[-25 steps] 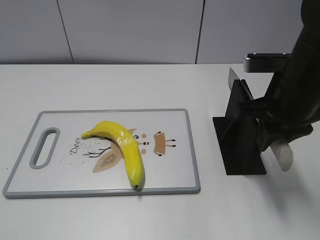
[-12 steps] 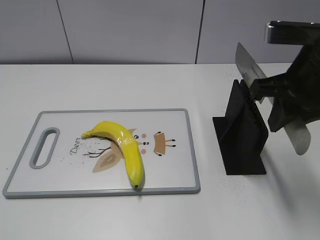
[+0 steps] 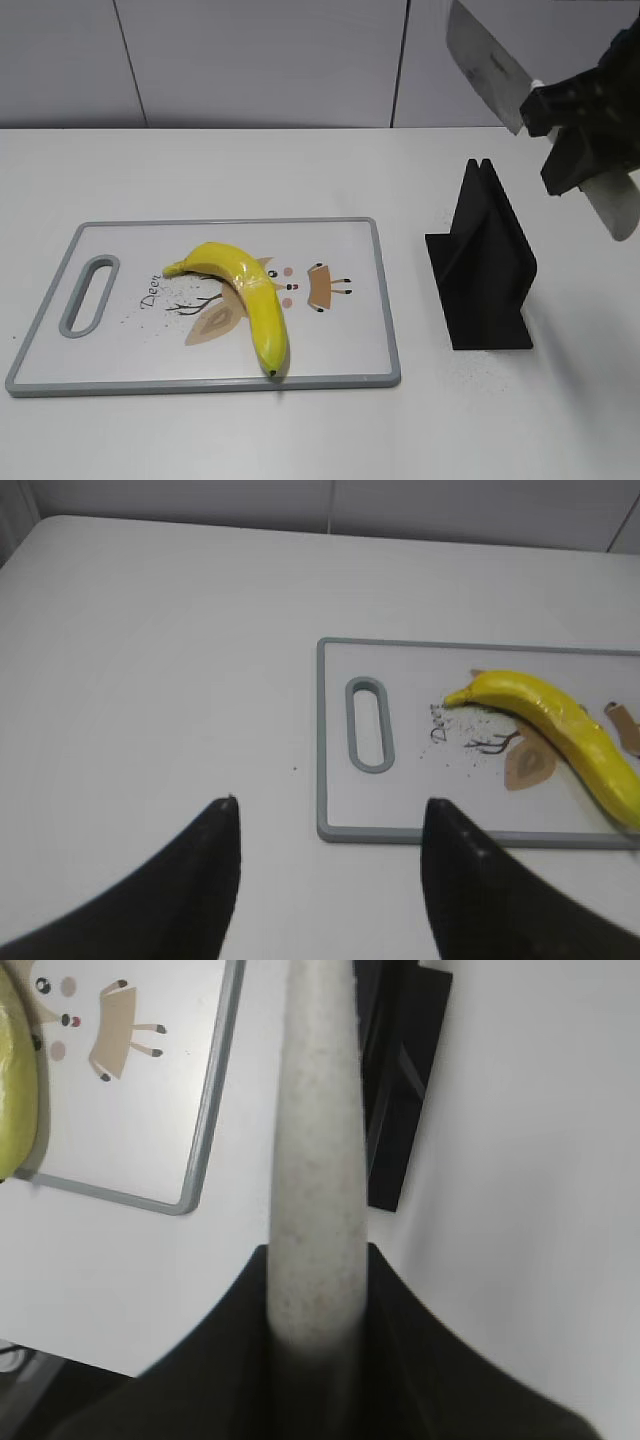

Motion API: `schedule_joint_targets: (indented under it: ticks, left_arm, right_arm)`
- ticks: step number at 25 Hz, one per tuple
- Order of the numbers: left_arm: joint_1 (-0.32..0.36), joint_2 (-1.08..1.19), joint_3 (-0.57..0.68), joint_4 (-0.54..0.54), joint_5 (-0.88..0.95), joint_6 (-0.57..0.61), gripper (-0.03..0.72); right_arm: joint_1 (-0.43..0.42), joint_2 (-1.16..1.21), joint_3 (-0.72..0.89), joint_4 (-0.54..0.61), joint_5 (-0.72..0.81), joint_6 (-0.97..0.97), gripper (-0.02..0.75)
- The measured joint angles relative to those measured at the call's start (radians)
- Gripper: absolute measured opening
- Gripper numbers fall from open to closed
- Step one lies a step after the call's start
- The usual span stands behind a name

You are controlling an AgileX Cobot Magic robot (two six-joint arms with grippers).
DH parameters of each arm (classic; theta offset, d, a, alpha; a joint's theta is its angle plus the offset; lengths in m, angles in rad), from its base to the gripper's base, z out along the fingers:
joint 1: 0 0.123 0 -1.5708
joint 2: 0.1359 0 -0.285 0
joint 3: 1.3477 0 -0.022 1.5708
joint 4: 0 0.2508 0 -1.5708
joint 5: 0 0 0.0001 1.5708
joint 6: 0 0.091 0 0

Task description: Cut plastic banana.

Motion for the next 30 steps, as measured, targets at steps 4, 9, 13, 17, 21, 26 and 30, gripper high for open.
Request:
schedule_joint_targets:
  ticks: [4,9,13,17,21,26,30]
  left_arm:
    - [0.000,0.092,-0.037,-0.024,-0.043,0.006,0.561]
    - [0.000,0.288,-0.091,-0.084,-0.122,0.143,0.561]
    - [0.000,0.435,-0.150,-0.169,-0.182,0.321,0.561]
    - [0.000,0.577,-0.243,-0.277,-0.191,0.504,0.561]
    - [0.000,0.717,-0.352,-0.365,-0.175,0.689,0.560]
    - [0.000,0.920,-0.508,-0.389,-0.069,0.831,0.560]
    - [-0.006,1.085,-0.654,-0.408,0.043,0.901,0.560]
  right_arm:
    - [0.000,0.000,-0.046,0.052,0.008,-0.261,0.161]
    - [0.000,0.054,-0.105,0.138,0.051,-0.531,0.161]
    - [0.000,0.130,-0.171,0.141,0.114,-0.688,0.161]
    - [0.000,0.189,-0.231,0.142,0.139,-0.810,0.161]
    - [0.000,0.232,-0.265,0.143,0.149,-0.954,0.161]
    - [0.009,0.265,-0.288,0.189,0.156,-1.170,0.160]
    - [0.039,0.309,-0.318,0.216,0.159,-1.248,0.160]
